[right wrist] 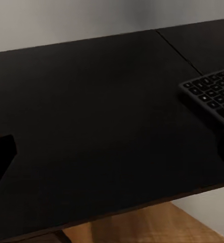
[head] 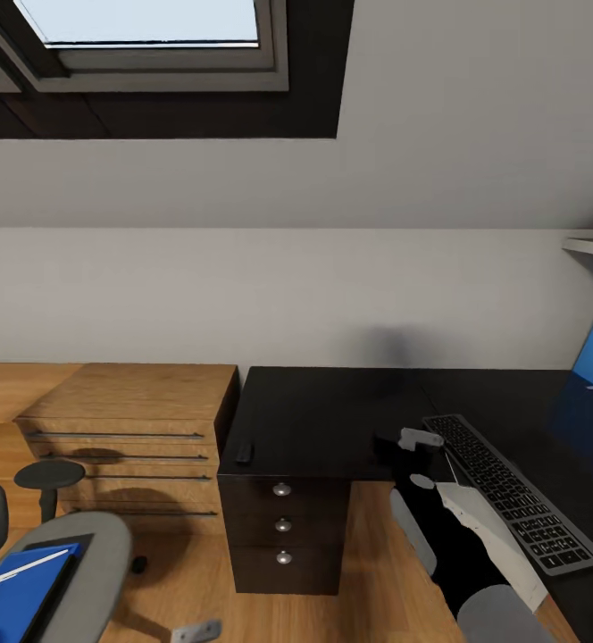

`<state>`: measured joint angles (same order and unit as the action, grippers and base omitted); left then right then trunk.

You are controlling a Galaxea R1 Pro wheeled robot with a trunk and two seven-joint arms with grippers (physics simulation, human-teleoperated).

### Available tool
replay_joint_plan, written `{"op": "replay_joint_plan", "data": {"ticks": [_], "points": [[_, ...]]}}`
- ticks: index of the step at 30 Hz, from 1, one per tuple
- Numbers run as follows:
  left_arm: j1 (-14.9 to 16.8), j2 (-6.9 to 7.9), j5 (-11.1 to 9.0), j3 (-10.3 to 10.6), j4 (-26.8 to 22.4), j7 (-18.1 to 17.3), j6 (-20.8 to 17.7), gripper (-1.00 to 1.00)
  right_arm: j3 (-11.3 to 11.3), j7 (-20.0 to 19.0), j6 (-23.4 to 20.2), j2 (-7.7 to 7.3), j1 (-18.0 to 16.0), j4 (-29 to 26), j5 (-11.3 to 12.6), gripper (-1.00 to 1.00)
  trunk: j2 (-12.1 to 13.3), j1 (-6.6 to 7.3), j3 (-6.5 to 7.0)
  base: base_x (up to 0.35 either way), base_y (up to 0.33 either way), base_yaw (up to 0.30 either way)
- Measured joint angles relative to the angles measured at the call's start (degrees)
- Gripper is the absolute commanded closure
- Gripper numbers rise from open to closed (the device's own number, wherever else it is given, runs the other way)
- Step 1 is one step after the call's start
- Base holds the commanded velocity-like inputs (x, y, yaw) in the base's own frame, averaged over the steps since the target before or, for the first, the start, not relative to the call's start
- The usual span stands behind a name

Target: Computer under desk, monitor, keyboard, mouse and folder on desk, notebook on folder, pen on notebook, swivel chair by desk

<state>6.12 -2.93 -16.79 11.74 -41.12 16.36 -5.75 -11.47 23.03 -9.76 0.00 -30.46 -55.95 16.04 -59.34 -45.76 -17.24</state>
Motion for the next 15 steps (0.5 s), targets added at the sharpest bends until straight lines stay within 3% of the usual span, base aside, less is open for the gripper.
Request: {"op": "replay_joint_plan", "data": {"ticks": [1, 2, 3, 4, 5, 10, 15], "points": [[0.00, 0.03, 0.00, 0.01, 0.11, -0.01, 0.07, -1.00, 1.90, -1.50, 0.03, 0.01, -0.67, 2.00, 0.14, -1.00, 0.00, 0.00, 0.00, 0.000, 0.000, 0.000], [0.00, 0.08, -0.02, 0.01, 0.36, -0.02, 0.34, -1.00, 5.30, -4.19, 0.40, 0.02, -1.61, 5.27, 0.30, -1.00, 0.00, 0.00, 0.00, 0.000, 0.000, 0.000], [0.00, 0.11, -0.03, 0.00, 0.62, -0.04, 0.56, -1.00, 6.80, -5.39, 0.73, 0.02, -1.96, 6.53, 0.36, -1.00, 0.00, 0.00, 0.00, 0.000, 0.000, 0.000], [-0.01, 0.13, -0.09, -0.06, 2.78, -0.10, 2.19, -1.00, 10.08, -8.00, 2.28, -0.04, -2.76, 8.91, 0.51, -1.00, 0.00, 0.00, 0.00, 0.000, 0.000, 0.000], [0.00, 0.09, -0.05, -0.02, 4.24, -0.12, 3.57, -1.00, 10.95, -8.55, 3.12, -0.10, -2.99, 9.19, 0.57, -1.00, 0.00, 0.00, 0.00, 0.000, 0.000, 0.000], [-0.02, -0.06, 0.23, 0.13, 6.82, -0.11, 8.03, -1.00, 12.35, -9.39, 4.62, -0.20, -3.23, 8.09, 0.51, -1.00, -0.01, 0.00, 0.00, 0.000, 0.000, 0.000], [-0.02, -0.11, 0.25, 0.21, 7.24, -0.10, 9.00, -1.00, 12.62, -9.46, 4.87, -0.18, -3.22, 7.13, 0.55, -1.00, -0.01, 0.00, 0.00, 0.000, 0.000, 0.000]]}}
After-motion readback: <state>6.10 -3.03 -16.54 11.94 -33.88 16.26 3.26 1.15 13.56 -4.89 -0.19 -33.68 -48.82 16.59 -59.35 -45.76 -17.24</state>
